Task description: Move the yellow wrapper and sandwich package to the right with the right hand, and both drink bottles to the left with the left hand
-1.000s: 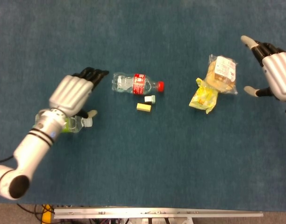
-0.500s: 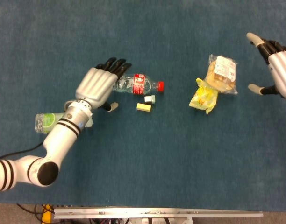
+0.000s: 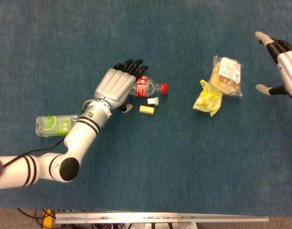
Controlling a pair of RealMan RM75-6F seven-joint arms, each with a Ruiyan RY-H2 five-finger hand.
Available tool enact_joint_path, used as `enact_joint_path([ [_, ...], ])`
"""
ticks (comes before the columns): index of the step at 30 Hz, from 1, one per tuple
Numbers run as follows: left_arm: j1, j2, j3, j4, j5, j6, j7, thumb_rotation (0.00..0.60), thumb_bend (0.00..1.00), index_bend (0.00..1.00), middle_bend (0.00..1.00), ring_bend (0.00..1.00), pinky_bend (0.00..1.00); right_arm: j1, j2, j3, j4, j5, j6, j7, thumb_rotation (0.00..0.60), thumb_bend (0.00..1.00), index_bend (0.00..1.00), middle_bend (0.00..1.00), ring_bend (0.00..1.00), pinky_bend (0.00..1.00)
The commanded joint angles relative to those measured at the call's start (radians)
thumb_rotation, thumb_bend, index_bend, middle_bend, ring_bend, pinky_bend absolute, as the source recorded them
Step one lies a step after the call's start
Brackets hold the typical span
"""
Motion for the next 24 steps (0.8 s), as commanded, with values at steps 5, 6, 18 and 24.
enact_joint_path([
  [5,-0.021,-0.059,-0.007,0.088,-0.018,0.004,-0.004,0.600,0.20,0.15,0.10,0.00,0.15,-0.004,0.003,0.000,0.011,0.002,-0.003,0.010,0.600,0.04,0.00,0.25,0.26,0.44],
  [6,-0.021,-0.065,-0.008,0.098,-0.017,0.006,-0.008,0.600,0.20,0.16,0.11,0.01,0.15,-0.004,0.003,0.000,0.011,0.003,-0.003,0.011,0.600,0.04,0.00,0.25,0.26,0.44],
  [18,-0.019,-0.129,-0.027,0.215,0.009,-0.002,-0.078,0.600,0.20,0.29,0.21,0.11,0.16,-0.007,0.005,0.000,0.015,0.006,-0.007,0.017,0.600,0.04,0.00,0.25,0.26,0.44],
  [24,-0.012,-0.137,-0.022,0.240,0.011,-0.015,-0.092,0.600,0.21,0.33,0.28,0.20,0.24,-0.011,0.009,0.001,0.016,0.009,-0.006,0.021,0.600,0.04,0.00,0.25,0.26,0.44],
])
